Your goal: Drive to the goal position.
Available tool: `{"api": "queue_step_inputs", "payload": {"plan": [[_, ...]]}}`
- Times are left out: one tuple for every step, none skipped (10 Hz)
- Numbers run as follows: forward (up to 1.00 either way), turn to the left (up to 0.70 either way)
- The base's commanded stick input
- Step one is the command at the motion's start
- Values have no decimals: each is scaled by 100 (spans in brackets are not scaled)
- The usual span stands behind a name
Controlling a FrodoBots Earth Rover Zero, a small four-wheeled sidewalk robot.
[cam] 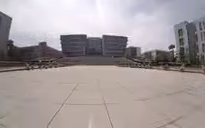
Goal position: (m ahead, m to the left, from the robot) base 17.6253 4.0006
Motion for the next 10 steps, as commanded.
{"api": "queue_step_inputs", "payload": {"plan": [[100,0],[100,0],[100,0],[100,0],[100,0],[100,0],[100,0],[100,0],[100,0],[100,0]]}}
